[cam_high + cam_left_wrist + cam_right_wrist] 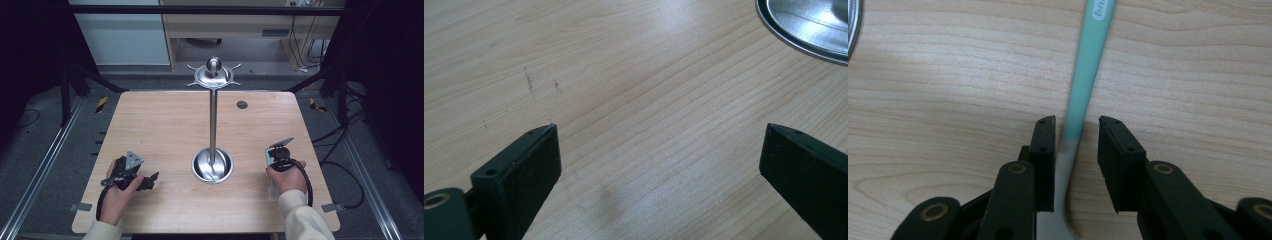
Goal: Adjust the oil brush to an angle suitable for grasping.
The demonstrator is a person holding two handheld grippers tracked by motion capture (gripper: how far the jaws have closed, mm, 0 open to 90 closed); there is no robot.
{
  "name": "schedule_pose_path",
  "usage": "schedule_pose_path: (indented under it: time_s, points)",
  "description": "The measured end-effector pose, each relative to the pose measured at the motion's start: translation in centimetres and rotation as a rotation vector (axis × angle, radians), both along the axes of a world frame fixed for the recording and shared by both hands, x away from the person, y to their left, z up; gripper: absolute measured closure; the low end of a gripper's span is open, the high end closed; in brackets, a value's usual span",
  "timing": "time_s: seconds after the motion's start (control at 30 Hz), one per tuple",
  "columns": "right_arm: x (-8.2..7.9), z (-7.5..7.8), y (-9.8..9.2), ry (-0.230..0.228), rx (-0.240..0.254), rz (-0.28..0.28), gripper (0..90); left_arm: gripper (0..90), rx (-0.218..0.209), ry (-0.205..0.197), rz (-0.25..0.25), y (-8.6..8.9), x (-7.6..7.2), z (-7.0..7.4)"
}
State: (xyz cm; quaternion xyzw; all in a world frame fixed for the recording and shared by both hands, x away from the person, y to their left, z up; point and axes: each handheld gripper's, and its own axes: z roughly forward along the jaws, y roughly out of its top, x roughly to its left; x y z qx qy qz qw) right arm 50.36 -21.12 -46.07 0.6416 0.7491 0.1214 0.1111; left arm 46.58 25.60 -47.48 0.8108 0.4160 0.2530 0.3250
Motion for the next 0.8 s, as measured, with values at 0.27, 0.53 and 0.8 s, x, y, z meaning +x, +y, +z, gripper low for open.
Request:
schedule_pose_path:
  time_s: [0.27, 0.53, 0.8]
  points:
    - [0.23, -0.60, 0.24, 0.016, 0.005, -0.001, 71.5, 2.8, 0.003, 0.003, -0.001, -0.02, 0.02, -0.03]
    - [0.39, -0.79, 0.30, 0.031, 0.006, -0.013, 75.0, 2.8, 0.006, 0.003, -0.003, -0.10, -0.02, -0.02]
    - [0.57, -0.73, 0.23, 0.044, 0.014, -0.024, 79.1, 2.8, 0.005, 0.001, -0.004, -0.12, 0.01, 0.00]
